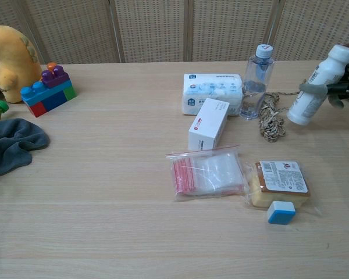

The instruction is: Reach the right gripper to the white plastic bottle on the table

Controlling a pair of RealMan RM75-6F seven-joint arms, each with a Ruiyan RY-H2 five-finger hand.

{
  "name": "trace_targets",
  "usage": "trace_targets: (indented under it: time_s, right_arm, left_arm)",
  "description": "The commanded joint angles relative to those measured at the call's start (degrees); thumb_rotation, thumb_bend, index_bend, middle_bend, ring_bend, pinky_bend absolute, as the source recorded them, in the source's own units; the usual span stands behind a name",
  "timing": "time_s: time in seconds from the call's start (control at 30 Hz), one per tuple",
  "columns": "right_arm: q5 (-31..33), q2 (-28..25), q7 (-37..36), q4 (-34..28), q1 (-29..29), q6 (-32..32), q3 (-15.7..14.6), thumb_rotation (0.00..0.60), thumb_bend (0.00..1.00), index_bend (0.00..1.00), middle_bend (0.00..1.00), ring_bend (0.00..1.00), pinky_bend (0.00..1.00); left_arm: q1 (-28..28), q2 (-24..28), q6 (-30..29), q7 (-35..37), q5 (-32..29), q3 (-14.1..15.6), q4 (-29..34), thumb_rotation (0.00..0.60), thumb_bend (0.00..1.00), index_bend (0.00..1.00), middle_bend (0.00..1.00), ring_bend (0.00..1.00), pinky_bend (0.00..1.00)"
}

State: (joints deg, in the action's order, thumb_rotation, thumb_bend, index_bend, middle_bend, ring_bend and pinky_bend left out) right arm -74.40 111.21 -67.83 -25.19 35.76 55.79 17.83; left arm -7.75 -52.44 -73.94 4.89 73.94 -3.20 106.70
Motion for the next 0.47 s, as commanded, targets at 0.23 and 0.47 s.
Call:
trace_targets:
  time_s: [0.23, 0.47]
  right_arm:
    - [0.78, -10.89, 11.20, -19.11, -1.66, 8.97, 3.61, 0.600, 0.02, 0.60, 0.87, 0.63, 0.89]
    - [3.20, -18.58, 21.71, -35.59, -3.72, 11.63, 6.12, 0.600, 0.01, 0.60, 0.87, 0.63, 0.89]
  left_arm:
    - [-0.21, 0.47, 0.56, 1.85, 0.72, -0.03, -0.21, 0.600, 0.00, 0.01, 0.00, 0.00, 0.00]
    - [-0.05, 0.99, 0.24, 3.01, 1.98, 0.18, 0.15, 0.600, 0.00, 0.01, 0.00, 0.00, 0.00]
